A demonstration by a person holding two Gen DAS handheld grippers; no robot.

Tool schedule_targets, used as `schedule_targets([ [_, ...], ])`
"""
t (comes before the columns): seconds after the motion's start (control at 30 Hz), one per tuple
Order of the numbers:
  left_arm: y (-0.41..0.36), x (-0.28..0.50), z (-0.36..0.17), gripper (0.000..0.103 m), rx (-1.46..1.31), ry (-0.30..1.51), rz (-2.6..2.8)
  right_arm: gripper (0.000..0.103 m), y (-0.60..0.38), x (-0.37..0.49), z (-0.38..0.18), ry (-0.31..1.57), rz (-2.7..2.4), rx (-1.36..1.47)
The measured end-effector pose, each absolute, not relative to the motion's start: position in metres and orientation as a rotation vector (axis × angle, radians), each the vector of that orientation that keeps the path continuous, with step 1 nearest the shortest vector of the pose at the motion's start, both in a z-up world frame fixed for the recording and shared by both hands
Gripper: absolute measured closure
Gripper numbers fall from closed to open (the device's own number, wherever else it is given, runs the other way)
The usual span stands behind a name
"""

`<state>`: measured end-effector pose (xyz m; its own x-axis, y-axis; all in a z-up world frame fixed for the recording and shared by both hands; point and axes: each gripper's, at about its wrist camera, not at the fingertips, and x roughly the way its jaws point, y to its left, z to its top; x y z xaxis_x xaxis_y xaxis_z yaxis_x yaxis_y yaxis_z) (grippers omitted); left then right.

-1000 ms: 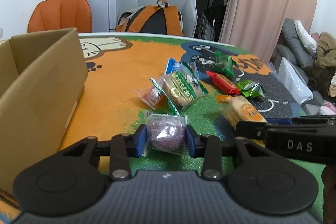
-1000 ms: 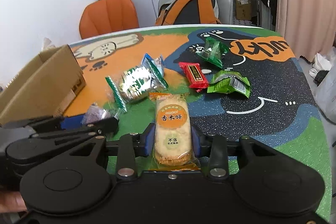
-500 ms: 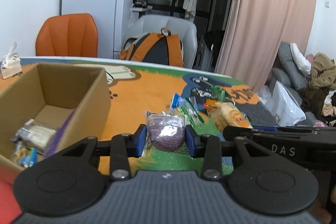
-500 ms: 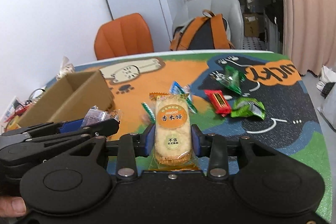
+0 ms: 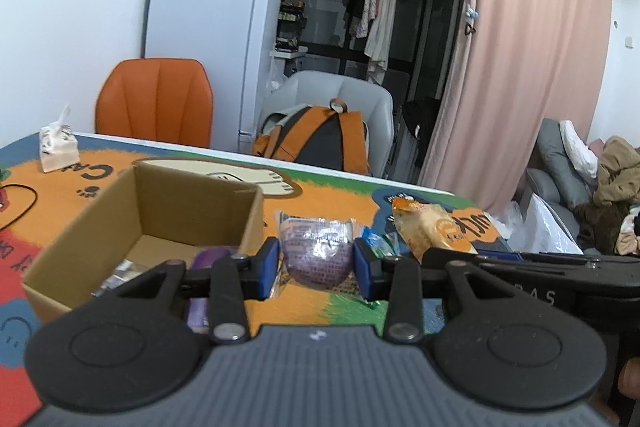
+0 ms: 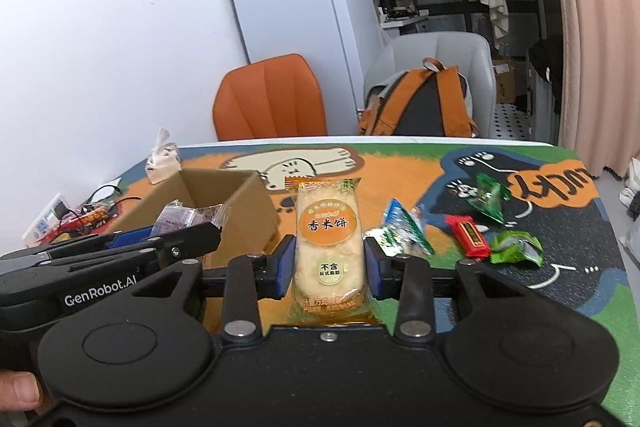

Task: Organize snacks
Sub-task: 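Carry both snacks over the cardboard box and open both tools to drop them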

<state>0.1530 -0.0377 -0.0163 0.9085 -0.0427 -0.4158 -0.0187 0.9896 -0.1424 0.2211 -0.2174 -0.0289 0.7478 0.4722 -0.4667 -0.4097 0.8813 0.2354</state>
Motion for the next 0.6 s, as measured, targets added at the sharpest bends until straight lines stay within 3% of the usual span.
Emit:
schedule_targets([
  [0.6, 0.034, 0.137, -0.006, 0.065, -0.198, 0.382, 0.057, 0.066, -0.157, 0.217, -0.010, 0.488, 0.546, 0.091],
])
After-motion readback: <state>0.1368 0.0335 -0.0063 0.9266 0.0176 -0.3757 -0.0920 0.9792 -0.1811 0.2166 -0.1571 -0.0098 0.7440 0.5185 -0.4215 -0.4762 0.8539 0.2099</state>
